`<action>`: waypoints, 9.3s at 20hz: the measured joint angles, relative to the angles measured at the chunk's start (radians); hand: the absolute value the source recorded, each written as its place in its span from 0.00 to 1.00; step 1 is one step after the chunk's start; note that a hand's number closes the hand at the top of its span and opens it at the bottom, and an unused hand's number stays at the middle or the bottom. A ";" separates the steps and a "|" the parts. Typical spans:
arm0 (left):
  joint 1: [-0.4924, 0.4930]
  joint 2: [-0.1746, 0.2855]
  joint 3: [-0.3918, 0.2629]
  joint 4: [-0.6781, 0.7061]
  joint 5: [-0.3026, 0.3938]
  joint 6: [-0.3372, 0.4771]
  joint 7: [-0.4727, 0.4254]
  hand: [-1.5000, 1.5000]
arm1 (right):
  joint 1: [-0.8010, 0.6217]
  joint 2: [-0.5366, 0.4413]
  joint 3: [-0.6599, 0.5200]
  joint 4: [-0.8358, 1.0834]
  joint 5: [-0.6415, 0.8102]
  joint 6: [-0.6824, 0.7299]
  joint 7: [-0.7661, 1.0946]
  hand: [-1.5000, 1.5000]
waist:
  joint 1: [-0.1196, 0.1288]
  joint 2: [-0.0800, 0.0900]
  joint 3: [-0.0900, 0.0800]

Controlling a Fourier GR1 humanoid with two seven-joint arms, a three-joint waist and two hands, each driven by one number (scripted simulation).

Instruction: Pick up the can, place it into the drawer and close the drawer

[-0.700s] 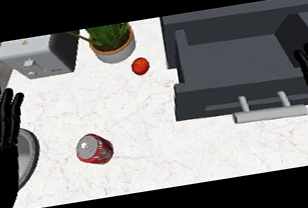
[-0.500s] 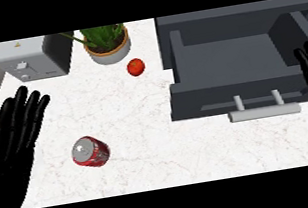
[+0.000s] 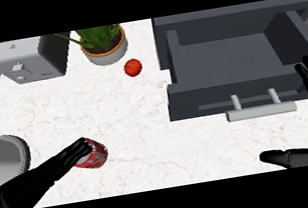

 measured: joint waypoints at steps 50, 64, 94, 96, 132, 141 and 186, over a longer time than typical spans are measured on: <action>-0.216 -0.166 0.281 0.715 -0.473 -0.299 -0.293 0.00 | 0.156 0.044 -0.145 0.052 -0.031 0.187 -0.143 0.00 | 0.001 -0.001 0.000; -0.302 -0.083 0.190 1.025 -0.648 -0.134 -0.570 0.00 | 0.139 0.047 -0.161 0.057 -0.025 0.194 -0.150 0.00 | -0.004 0.000 0.000; -0.500 -0.127 0.025 1.489 -0.721 0.067 -0.806 0.00 | 0.129 0.051 -0.178 -0.005 -0.048 0.204 -0.083 0.00 | -0.004 0.001 0.000; -0.514 -0.135 0.020 1.508 -0.721 0.069 -0.808 0.00 | 0.122 0.049 -0.182 -0.011 -0.050 0.202 -0.075 0.00 | -0.006 0.001 0.000; -0.446 -0.287 0.301 1.306 -0.371 0.436 -0.579 1.00 | 0.207 0.079 -0.220 -0.088 -0.097 0.220 -0.067 0.00 | 0.023 -0.007 0.002; -0.410 -0.380 0.225 0.883 -0.374 0.632 -0.280 1.00 | 0.188 0.082 -0.220 -0.086 -0.097 0.219 -0.070 0.00 | 0.012 -0.006 0.002; -1.521 -0.451 -0.132 1.398 -0.230 1.165 0.156 1.00 | 0.134 0.075 -0.238 -0.081 -0.098 0.233 -0.039 0.00 | -0.041 0.008 0.002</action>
